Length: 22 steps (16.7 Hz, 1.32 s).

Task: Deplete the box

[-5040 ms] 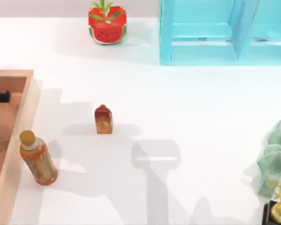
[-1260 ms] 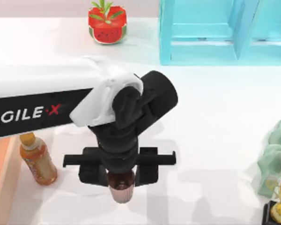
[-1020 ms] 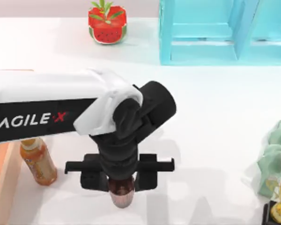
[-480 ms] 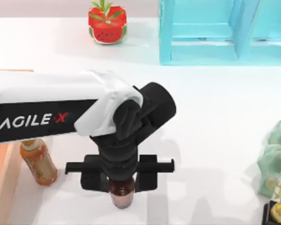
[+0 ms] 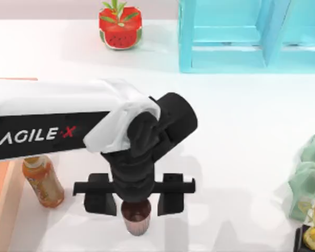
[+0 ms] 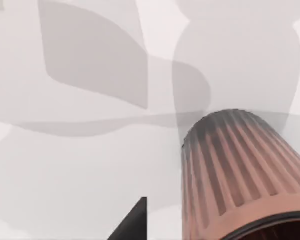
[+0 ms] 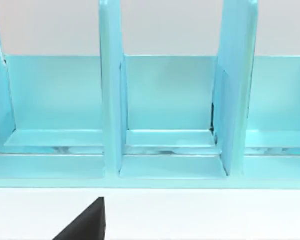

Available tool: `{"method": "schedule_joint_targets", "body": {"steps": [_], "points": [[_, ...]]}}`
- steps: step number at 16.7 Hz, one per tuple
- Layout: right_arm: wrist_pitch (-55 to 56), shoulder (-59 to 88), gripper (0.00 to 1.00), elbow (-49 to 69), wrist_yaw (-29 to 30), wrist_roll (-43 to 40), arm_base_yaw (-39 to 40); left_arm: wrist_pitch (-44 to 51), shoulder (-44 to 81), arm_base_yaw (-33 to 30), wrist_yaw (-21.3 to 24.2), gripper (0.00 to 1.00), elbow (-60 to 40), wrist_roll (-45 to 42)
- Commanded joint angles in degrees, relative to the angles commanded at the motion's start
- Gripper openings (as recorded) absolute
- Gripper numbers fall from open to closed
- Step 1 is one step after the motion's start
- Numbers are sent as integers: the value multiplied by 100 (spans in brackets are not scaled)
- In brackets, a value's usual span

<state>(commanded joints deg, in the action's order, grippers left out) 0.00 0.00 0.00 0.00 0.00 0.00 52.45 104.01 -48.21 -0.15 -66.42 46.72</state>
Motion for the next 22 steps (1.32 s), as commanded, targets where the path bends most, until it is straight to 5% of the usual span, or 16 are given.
{"method": "schedule_joint_targets", "body": {"steps": [11, 22], "points": [[0, 0, 100, 0, 0, 0, 0, 96, -7, -10, -10, 100, -86, 21], [0, 0, 100, 0, 0, 0, 0, 2232, -479, -18, -2, 100, -1755, 29]]}}
